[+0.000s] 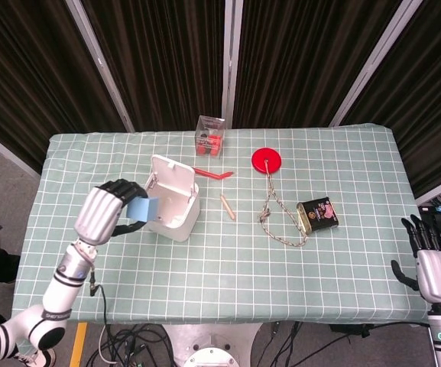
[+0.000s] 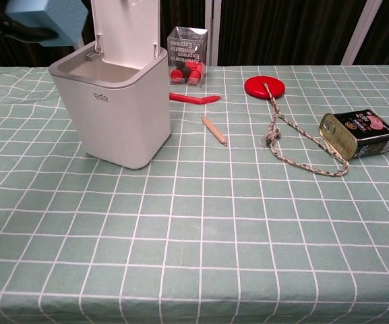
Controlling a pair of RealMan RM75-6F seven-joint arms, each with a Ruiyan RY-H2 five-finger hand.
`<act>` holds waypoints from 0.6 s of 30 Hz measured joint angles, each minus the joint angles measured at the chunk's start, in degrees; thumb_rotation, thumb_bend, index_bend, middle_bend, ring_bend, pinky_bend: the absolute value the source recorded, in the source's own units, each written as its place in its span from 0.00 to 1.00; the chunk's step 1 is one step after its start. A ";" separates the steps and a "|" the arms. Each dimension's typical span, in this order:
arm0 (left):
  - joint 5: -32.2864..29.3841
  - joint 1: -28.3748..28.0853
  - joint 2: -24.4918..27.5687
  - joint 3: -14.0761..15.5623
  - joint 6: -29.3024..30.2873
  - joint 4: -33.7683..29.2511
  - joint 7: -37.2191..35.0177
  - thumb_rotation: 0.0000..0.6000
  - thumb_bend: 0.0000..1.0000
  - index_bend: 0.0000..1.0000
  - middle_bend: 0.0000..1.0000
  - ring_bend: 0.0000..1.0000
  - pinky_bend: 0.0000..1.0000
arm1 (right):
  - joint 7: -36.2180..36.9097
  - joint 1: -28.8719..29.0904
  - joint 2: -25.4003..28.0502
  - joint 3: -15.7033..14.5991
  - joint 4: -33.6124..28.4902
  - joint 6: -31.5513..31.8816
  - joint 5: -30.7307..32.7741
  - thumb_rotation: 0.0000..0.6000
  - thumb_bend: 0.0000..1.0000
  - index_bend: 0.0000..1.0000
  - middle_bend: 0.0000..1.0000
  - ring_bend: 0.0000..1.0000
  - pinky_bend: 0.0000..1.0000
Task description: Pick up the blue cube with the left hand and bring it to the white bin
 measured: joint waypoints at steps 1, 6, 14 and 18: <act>-0.74 -0.76 -0.68 -0.27 -1.07 0.86 -0.31 1.00 0.13 0.41 0.42 0.31 0.50 | 0.28 -0.03 -0.05 -0.02 0.30 0.07 -0.09 1.00 0.26 0.00 0.01 0.00 0.00; -4.23 -2.24 -1.53 -0.50 -4.53 2.61 -1.07 1.00 0.01 0.04 0.00 0.00 0.19 | 1.22 -0.15 -0.35 0.10 1.40 0.26 0.05 1.00 0.26 0.00 0.01 0.00 0.00; -4.07 1.08 0.07 1.59 0.44 3.00 -1.51 1.00 0.01 0.04 0.03 0.00 0.18 | 1.41 0.15 -0.90 -0.04 1.99 -0.41 -0.01 1.00 0.26 0.00 0.01 0.00 0.00; -3.65 4.84 1.99 4.68 3.44 1.80 -0.53 1.00 0.01 0.04 0.05 0.00 0.18 | 1.15 0.21 -1.00 -0.12 1.33 -0.06 -0.58 1.00 0.26 0.00 0.01 0.00 0.00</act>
